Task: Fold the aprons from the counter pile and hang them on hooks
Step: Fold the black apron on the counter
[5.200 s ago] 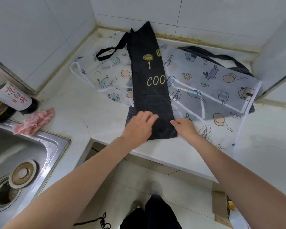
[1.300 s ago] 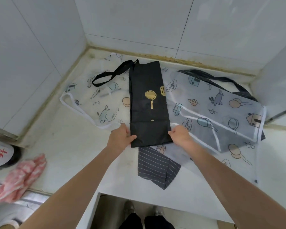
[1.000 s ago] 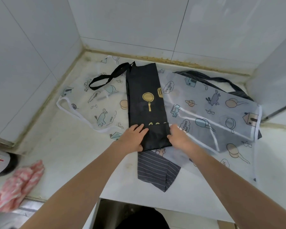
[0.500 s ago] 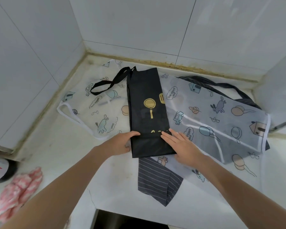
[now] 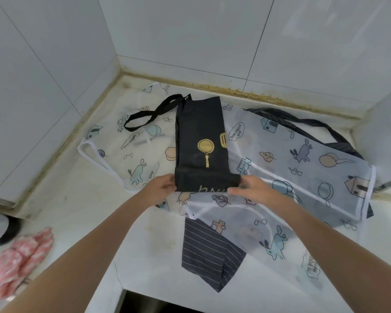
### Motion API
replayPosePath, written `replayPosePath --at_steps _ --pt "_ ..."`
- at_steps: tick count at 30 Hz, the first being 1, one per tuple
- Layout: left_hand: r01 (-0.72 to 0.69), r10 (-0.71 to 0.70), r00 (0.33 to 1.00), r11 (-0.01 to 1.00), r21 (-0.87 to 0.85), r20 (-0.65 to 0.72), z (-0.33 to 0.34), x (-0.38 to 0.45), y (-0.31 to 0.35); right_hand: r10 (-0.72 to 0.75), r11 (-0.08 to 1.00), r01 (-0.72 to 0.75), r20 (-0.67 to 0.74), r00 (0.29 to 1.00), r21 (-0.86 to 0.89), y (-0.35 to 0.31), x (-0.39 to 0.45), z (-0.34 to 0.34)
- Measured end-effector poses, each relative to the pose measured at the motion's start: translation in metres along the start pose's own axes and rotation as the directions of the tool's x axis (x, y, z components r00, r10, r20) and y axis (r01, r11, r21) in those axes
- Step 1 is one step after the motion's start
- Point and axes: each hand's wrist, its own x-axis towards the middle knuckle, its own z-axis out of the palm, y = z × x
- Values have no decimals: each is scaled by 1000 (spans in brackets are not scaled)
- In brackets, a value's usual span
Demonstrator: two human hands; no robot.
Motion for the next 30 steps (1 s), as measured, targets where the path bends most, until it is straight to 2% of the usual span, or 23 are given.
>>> replayPosePath --at_steps 3,6,9,12,15,18,19,22,25,28,30 --pt "78 -80 997 983 -169 -10 7 -3 7 12 1000 -11 -166 986 12 -4 21 7" --pt "105 -126 987 977 -185 -104 14 -2 11 61 985 -102 -281 958 -137 -5 39 14" --pt "159 -184 961 979 -131 -207 16 6 12 96 967 -158 -291 952 -198 -6 51 17" --pt "197 -211 945 977 -78 -249 16 10 14 105 966 -168 -292 951 -199 -7 55 18" --pt "257 -270 941 962 -90 -203 13 6 16 117 964 -165 -224 968 -209 -13 49 9" --pt "328 -336 942 934 -144 -29 2 1 20 206 967 -201 18 978 -154 -22 31 -9" --pt "313 -317 948 945 -88 -36 -2 2 20 245 965 -233 102 964 -119 -25 25 -12" --pt "256 -246 947 966 23 -206 -6 10 26 360 933 -350 244 901 -83 -22 12 -14" --pt "257 -230 955 956 138 -186 3 17 35 435 889 -457 344 833 -18 -21 3 -10" --pt "234 -190 966 931 280 -173 17 21 35 462 871 -491 337 820 1 -22 -2 -8" --pt "218 -159 965 928 301 -210 23 21 31 427 894 -380 193 883 -236 -19 -1 -6"
